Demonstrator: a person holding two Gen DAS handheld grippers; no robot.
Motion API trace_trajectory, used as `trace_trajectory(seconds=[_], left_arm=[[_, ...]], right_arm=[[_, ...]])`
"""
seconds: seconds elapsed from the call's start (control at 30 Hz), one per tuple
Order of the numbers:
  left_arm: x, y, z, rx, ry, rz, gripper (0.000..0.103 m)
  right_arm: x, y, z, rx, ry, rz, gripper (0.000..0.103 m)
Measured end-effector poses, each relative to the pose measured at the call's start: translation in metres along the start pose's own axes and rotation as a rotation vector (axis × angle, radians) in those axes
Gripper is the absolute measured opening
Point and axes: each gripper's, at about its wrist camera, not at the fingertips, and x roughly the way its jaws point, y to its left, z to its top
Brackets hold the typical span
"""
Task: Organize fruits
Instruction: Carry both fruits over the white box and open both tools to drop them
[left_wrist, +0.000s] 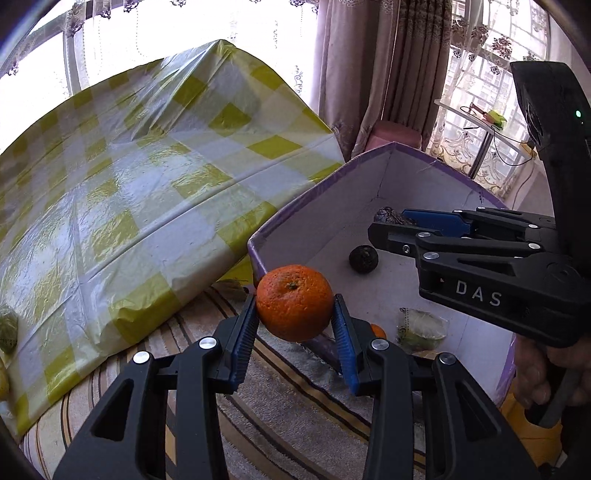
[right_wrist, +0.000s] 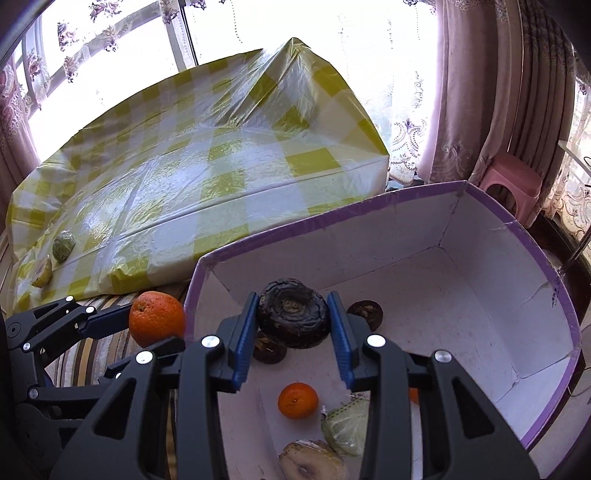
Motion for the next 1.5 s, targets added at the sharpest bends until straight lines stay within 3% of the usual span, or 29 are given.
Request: trace_trajectory(seconds=[0.5, 0.7, 1.13, 1.5], left_arm=[[0.027, -0.052, 0.003, 0.154, 0.051, -0.062, 0.037], [0.044, -0.068, 0.003, 0.214, 0.112, -0.113, 0.037], [0.065, -0.094, -0.008, 0.335, 0.204, -0.202, 0.038], [0.067, -0.105, -0.014, 0.372, 0.223, -0.216, 0.038]], right_arm=[[0.010, -0.045, -0.011, -0.016, 0.052, -0.204, 0.037], [0.017, -0.051, -0.015, -0.059, 0.085, -0.280, 0.037], [0.034, -0.062, -0.021, -0.146, 0.186, -0.377, 0.038], [0.044, -0.070, -0.035, -0.146, 0.236, -0.366, 0.041]])
